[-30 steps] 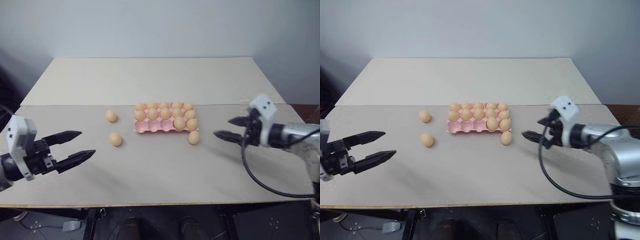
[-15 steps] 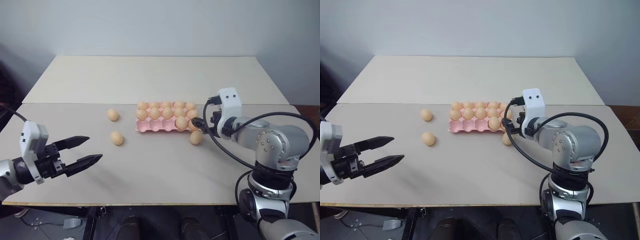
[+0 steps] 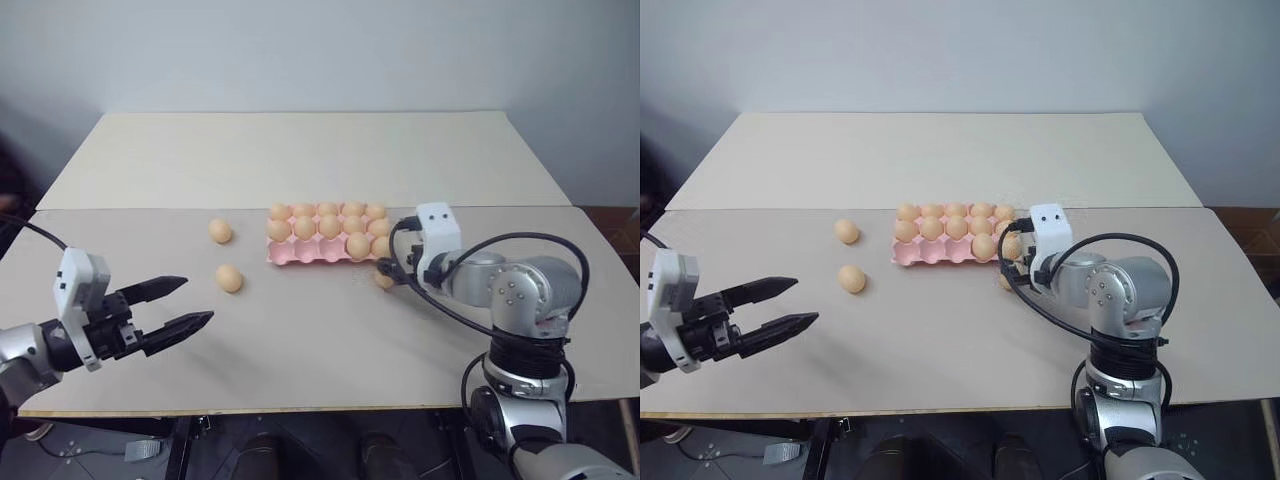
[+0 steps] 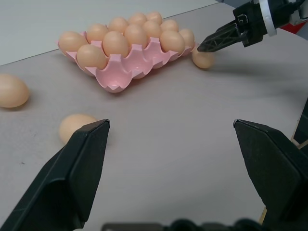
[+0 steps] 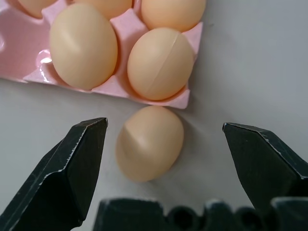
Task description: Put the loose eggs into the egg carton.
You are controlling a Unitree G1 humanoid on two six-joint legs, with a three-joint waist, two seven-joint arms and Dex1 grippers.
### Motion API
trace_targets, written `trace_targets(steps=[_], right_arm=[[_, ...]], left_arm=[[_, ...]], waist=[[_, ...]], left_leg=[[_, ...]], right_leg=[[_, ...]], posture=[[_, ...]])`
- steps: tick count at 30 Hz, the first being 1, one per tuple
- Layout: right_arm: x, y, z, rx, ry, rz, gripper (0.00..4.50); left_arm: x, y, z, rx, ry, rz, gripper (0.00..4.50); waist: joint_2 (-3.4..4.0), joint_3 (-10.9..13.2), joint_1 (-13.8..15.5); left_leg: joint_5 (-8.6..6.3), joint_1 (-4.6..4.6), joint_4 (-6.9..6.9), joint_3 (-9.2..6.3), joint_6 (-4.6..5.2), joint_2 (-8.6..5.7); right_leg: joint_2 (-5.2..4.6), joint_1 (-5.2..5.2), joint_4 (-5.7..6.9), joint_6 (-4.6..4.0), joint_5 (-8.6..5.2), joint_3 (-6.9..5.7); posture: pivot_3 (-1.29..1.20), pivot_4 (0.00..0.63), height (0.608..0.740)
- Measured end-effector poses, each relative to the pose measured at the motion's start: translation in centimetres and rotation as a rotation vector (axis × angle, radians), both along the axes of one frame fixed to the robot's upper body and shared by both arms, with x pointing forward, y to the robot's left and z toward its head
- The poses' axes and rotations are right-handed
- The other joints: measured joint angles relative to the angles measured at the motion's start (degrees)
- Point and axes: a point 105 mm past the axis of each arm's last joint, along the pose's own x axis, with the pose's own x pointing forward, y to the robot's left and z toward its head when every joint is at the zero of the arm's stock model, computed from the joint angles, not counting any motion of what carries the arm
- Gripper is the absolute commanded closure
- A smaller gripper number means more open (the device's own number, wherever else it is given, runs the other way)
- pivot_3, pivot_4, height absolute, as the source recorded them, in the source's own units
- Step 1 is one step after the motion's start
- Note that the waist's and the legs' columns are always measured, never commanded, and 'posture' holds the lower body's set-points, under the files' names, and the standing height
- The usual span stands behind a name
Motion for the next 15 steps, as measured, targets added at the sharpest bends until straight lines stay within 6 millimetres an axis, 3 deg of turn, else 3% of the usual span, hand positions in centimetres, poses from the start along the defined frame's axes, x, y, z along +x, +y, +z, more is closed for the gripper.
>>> trace_targets(steps=[9,12,15], right_arm=[[0.4,0.2,-1.1,-0.034,0.055,-0.012,0.03],[0.5,0.0,-1.2,-0.048,0.058,-0.024,0.61],[0.5,0.2,-1.4,-0.058,0.06,-0.026,1.63]], left_arm=[[0.1,-0.1,-0.1,0.006,-0.002,0.002,0.0],[0.1,-0.1,-0.1,0.008,-0.003,0.008,0.0],[0.1,-0.1,-0.1,0.009,-0.002,0.008,0.0]], waist=[[0.0,0.0,0.0],[0.0,0.0,0.0],[0.0,0.0,-0.1]], left_leg=[[0.0,-0.01,-0.01,0.0,0.0,0.0],[0.0,0.01,-0.01,-0.01,0.0,0.0],[0.0,0.0,-0.01,-0.01,0.0,0.01]], right_leg=[[0.0,0.0,-0.01,0.0,0.0,0.0],[0.01,0.0,0.0,0.0,0.0,-0.01],[0.01,-0.01,0.0,0.0,0.0,0.0]], posture=[[0.0,0.15,0.74],[0.0,0.15,0.74],[0.0,0.15,0.74]])
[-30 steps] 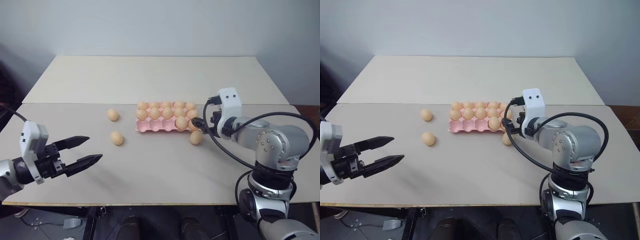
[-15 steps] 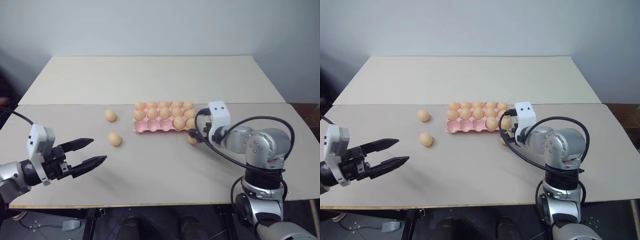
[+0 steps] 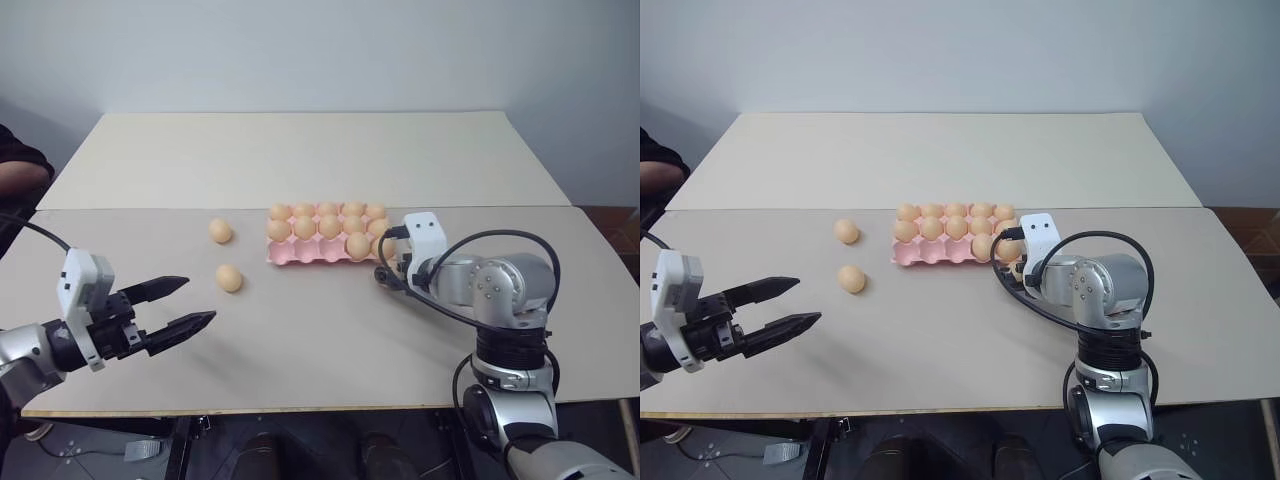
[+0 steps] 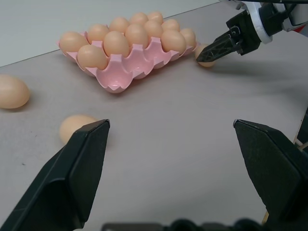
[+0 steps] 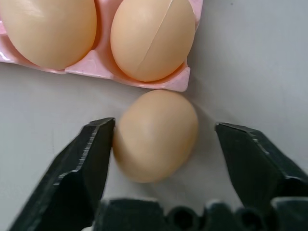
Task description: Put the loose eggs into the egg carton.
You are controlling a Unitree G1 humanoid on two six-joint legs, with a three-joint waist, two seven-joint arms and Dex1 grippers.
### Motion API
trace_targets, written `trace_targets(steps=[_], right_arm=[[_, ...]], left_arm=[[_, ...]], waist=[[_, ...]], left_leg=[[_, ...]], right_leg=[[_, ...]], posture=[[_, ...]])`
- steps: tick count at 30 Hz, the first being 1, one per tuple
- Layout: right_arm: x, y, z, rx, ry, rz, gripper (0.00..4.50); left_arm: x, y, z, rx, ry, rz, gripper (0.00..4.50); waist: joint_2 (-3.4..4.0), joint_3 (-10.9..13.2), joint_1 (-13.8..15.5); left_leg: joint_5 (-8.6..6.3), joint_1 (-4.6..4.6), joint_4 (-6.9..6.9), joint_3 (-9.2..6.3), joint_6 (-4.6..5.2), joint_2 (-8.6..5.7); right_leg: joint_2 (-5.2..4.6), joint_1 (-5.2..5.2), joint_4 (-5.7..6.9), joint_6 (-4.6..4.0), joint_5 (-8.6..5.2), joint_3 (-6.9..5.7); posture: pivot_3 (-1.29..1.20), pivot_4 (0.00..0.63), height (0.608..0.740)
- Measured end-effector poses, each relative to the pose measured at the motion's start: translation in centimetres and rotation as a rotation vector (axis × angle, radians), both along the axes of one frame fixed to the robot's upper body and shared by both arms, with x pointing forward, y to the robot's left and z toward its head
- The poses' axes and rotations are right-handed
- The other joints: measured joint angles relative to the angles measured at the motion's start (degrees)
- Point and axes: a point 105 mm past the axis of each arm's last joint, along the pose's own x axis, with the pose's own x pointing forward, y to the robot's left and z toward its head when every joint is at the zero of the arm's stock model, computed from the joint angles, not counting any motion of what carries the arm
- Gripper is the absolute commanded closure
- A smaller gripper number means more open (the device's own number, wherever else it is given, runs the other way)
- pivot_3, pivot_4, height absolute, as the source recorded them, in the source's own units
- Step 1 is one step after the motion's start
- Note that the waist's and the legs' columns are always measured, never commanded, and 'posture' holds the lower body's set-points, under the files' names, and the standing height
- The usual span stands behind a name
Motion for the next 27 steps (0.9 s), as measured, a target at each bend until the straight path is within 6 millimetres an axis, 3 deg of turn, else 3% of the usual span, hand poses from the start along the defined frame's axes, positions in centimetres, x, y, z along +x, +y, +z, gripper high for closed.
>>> trace_targets(steps=[3,5,10,14,19,21,24,27], right_arm=[[0.0,0.2,-0.1,-0.006,0.002,0.008,2.48],[0.0,0.2,-0.1,-0.009,0.001,0.012,2.72],[-0.1,-0.4,0.3,-0.023,-0.011,0.027,2.86],[-0.8,-0.6,3.7,-0.019,-0.098,0.194,2.87],[-1.4,3.4,10.1,0.053,-0.239,0.439,2.93],[-1.4,5.0,10.2,0.075,-0.235,0.472,2.96],[-0.6,7.4,8.5,0.066,-0.192,0.493,2.97],[0.3,8.4,8.1,0.062,-0.216,0.495,2.98]], left_arm=[[0.0,0.0,0.0,0.001,0.0,0.0,0.0],[0.0,0.0,0.0,0.002,0.0,0.0,0.0],[0.0,0.0,-0.1,0.006,0.0,0.004,0.0],[-0.1,0.3,-0.2,0.015,0.002,0.015,0.0],[0.2,0.4,-0.1,0.025,-0.018,0.033,0.0],[0.3,0.3,-0.1,0.016,-0.024,0.039,0.0],[0.5,0.2,-0.3,0.007,-0.027,0.05,0.0],[0.6,0.2,-0.4,0.004,-0.025,0.058,0.0]], waist=[[0.0,0.0,0.0],[0.0,0.0,0.0],[0.0,0.0,0.1],[0.01,0.0,0.3],[-0.02,0.0,-1.0],[-0.04,0.0,-1.1],[-0.04,0.0,-1.1],[-0.05,0.0,-0.8]], left_leg=[[0.0,-0.01,0.0,0.0,0.0,0.0],[0.0,0.0,0.0,0.0,0.0,0.0],[0.0,-0.02,0.0,0.0,0.0,0.0],[-0.01,-0.05,-0.02,0.0,0.02,0.0],[-0.01,0.13,-0.09,-0.01,0.02,0.11],[-0.01,0.1,-0.09,-0.01,0.02,0.11],[0.0,-0.02,-0.07,0.01,0.01,0.06],[0.0,-0.09,-0.02,0.0,0.0,0.04]], right_leg=[[0.0,0.0,-0.01,0.0,0.0,-0.01],[0.0,0.0,0.0,0.0,0.0,-0.01],[-0.01,0.0,-0.02,0.0,0.0,-0.01],[-0.01,-0.02,-0.05,0.0,0.0,-0.02],[0.13,0.06,-0.02,-0.02,0.0,0.03],[0.13,0.03,-0.01,-0.02,0.0,0.03],[0.04,-0.05,-0.01,-0.02,0.01,0.02],[-0.01,-0.05,-0.04,-0.01,0.01,-0.06]], posture=[[0.0,0.15,0.74],[0.0,0.15,0.74],[0.0,0.15,0.74],[0.0,0.15,0.74],[0.0,0.15,0.74],[0.0,0.15,0.74],[0.0,0.15,0.74],[0.0,0.15,0.74]])
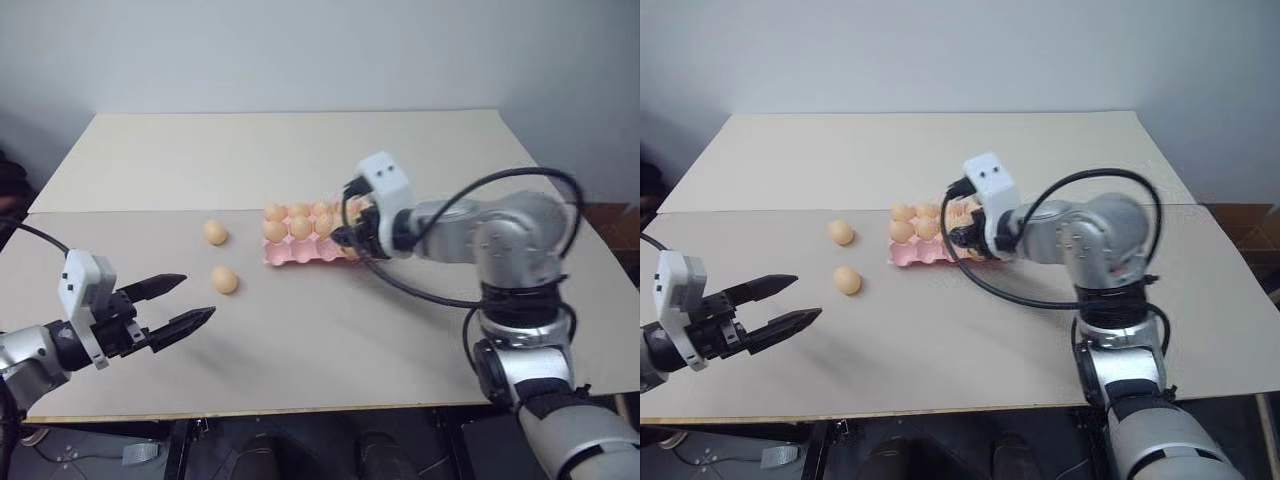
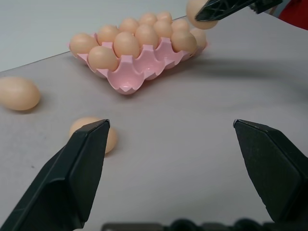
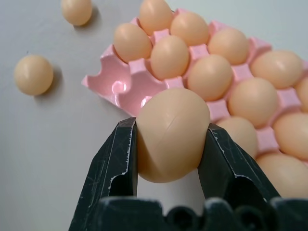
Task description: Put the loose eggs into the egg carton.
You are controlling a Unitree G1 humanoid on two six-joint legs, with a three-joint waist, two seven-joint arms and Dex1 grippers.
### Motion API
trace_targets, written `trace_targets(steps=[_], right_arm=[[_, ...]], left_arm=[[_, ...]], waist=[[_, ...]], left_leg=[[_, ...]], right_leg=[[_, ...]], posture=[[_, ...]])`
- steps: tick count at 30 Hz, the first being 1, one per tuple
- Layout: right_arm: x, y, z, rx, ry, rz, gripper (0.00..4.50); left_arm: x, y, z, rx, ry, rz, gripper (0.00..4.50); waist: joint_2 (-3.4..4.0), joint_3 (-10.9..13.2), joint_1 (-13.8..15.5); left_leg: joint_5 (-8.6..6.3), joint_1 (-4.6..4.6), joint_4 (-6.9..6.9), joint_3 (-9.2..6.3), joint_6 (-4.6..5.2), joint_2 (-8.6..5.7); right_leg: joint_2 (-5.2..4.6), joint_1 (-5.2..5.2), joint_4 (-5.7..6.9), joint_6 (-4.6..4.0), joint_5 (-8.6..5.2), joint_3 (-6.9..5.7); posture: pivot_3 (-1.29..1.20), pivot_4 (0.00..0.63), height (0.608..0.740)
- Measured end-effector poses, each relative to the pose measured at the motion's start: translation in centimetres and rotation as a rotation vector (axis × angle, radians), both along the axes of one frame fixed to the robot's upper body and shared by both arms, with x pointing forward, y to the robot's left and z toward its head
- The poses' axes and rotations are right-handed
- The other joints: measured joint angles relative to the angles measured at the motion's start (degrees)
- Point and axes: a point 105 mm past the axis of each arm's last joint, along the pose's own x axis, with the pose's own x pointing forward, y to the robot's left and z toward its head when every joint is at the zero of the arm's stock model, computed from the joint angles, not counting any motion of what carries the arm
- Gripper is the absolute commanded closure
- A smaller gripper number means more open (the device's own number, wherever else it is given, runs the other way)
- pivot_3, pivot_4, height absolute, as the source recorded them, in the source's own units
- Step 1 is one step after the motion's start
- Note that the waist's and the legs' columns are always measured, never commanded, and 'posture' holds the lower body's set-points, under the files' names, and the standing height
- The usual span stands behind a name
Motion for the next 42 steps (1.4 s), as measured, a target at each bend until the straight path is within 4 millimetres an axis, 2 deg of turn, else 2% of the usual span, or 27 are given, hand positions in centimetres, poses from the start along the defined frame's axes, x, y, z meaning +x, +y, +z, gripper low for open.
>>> trace_targets(steps=[5,13,20,29,36,39,42], right_arm=[[1.2,0.8,-0.2,-0.005,-0.076,0.024,2.98],[2.5,0.4,-2.3,-0.021,-0.064,-0.002,2.98],[2.6,2.1,-3.3,-0.011,-0.073,0.039,2.98],[3.5,1.8,-4.1,-0.032,-0.08,0.003,0.02],[3.5,0.6,-3.2,-0.021,-0.1,-0.005,0.02],[2.7,-0.1,-1.7,-0.014,-0.127,0.032,0.02],[1.1,-1.3,0.7,0.026,-0.18,0.128,0.02]], left_arm=[[-0.1,0.0,-0.1,-0.005,-0.001,0.009,0.0],[-0.8,0.0,-0.6,-0.001,0.013,0.029,0.0],[-0.9,-0.1,-0.6,0.004,0.009,0.034,0.0],[-1.1,0.2,-0.4,0.011,0.001,0.052,0.0],[-1.1,0.3,-0.2,0.012,-0.004,0.053,0.0],[-0.9,0.3,0.0,0.014,-0.013,0.05,0.0],[-0.6,1.0,0.7,0.026,-0.032,0.068,0.0]], waist=[[0.0,0.0,-0.1],[0.0,0.0,-0.3],[0.0,0.0,-0.3],[0.0,0.0,-0.3],[0.0,0.0,-0.2],[0.0,0.0,-0.2],[0.0,0.0,0.0]], left_leg=[[0.0,0.03,0.0,0.0,0.0,0.01],[0.0,0.04,-0.01,0.0,0.0,0.03],[0.01,0.05,0.0,0.0,-0.01,0.02],[0.01,0.05,-0.01,0.01,-0.02,0.02],[0.01,0.05,-0.01,0.0,-0.02,0.02],[0.01,0.04,-0.01,0.0,-0.01,0.02],[0.0,0.03,-0.01,-0.01,0.0,0.02]], right_leg=[[0.02,0.0,0.03,0.0,0.0,0.0],[0.04,-0.01,0.05,0.0,0.0,0.01],[0.03,0.0,0.05,0.0,0.0,0.01],[0.03,0.0,0.04,-0.01,0.01,0.0],[0.02,0.01,0.04,-0.01,0.0,0.0],[0.02,0.0,0.03,-0.01,0.01,-0.01],[0.02,0.01,0.0,0.0,0.01,-0.02]], posture=[[0.0,0.15,0.74],[0.0,0.15,0.74],[0.0,0.15,0.74],[0.0,0.15,0.74],[0.0,0.15,0.74],[0.0,0.15,0.74],[0.0,0.15,0.74]])
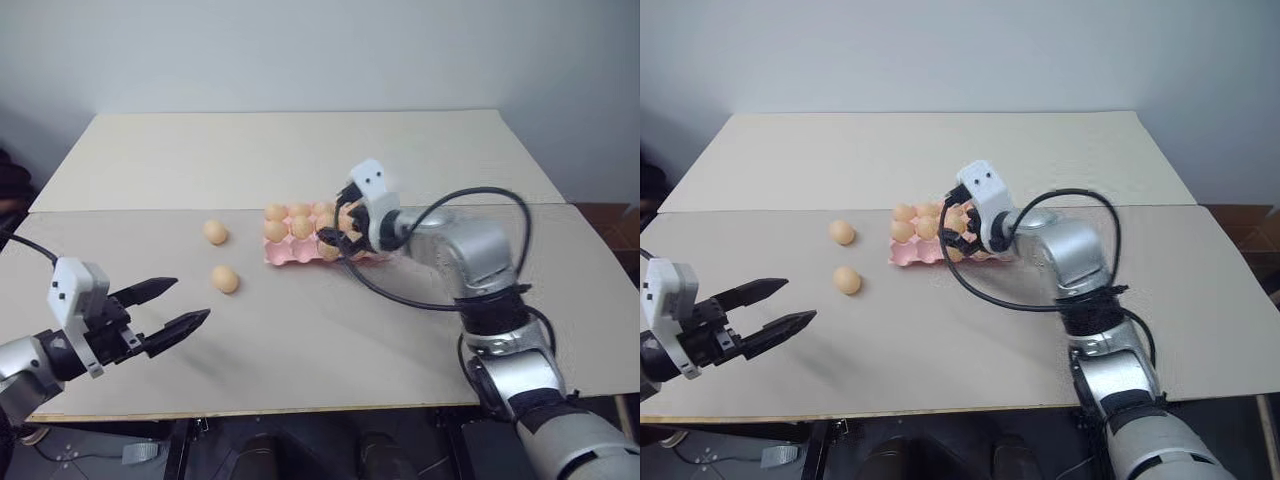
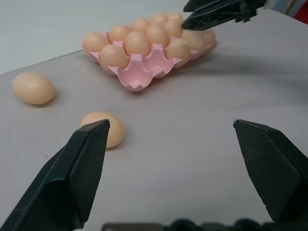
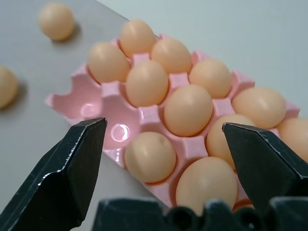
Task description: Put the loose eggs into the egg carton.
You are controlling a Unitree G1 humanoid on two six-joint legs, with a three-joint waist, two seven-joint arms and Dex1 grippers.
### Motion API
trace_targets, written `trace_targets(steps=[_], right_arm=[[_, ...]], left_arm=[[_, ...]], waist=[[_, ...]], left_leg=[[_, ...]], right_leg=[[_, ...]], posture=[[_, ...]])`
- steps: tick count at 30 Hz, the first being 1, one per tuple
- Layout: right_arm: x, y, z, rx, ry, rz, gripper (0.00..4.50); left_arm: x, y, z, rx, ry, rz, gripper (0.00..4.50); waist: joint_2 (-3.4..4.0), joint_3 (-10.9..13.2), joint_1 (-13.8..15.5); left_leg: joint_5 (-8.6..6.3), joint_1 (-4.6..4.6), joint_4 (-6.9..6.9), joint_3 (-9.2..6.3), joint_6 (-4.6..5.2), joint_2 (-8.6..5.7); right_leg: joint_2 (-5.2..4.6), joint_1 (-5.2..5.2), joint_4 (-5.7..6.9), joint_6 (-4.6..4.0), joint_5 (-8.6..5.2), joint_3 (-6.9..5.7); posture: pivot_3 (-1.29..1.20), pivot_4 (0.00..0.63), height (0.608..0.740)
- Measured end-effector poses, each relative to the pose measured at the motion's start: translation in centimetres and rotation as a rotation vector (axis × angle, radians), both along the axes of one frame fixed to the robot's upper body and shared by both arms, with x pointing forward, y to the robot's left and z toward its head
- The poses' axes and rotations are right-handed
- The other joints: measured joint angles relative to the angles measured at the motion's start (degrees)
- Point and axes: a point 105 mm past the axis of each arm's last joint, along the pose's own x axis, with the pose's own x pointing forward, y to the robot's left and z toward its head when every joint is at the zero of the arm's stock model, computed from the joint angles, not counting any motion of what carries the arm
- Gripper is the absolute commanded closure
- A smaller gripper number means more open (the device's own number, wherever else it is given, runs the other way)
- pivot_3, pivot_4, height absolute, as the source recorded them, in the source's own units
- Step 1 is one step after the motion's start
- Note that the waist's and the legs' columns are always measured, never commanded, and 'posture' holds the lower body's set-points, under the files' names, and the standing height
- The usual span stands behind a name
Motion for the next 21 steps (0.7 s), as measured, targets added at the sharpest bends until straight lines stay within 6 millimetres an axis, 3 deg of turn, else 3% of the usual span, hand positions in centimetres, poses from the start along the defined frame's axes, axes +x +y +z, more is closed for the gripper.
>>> trace_targets(steps=[2,6,12,16,21], right_arm=[[-1.0,-1.5,1.1,-0.005,-0.041,0.054,0.02],[-2.8,-7.2,0.8,-0.102,-0.113,0.127,0.02],[-4.8,-12.7,2.9,-0.112,-0.221,0.199,0.02],[-6.1,-14.8,2.1,-0.105,-0.156,0.243,0.02],[-6.3,-15.0,2.4,-0.106,-0.174,0.256,0.02]], left_arm=[[0.1,0.7,0.5,0.011,-0.009,0.016,0.0],[-0.5,3.1,1.7,0.024,0.009,0.051,0.0],[-2.0,5.3,3.2,0.051,0.029,0.068,0.0],[-2.0,5.5,3.2,0.038,0.061,0.081,0.0],[-0.3,3.5,2.6,0.052,0.07,0.139,0.0]], waist=[[0.0,0.0,0.1],[-0.04,0.0,1.1],[-0.04,0.0,0.9],[-0.04,0.0,1.2],[-0.04,0.0,1.3]], left_leg=[[-0.01,0.03,0.0,0.01,0.02,-0.01],[-0.03,0.04,0.0,0.05,0.05,-0.04],[-0.03,0.3,-0.04,0.11,0.05,0.0],[-0.03,0.33,-0.03,0.1,0.05,0.0],[-0.03,0.37,-0.02,0.05,0.05,-0.03]], right_leg=[[-0.01,0.05,-0.04,0.0,0.0,0.0],[-0.03,0.05,-0.1,0.0,0.0,0.0],[0.03,0.21,-0.1,-0.01,-0.01,0.09],[0.02,0.26,-0.09,-0.01,-0.01,0.1],[-0.02,0.36,-0.09,-0.01,-0.01,0.11]], posture=[[0.0,0.15,0.74],[0.0,0.15,0.74],[0.0,0.15,0.74],[0.0,0.15,0.74],[0.0,0.15,0.74]])
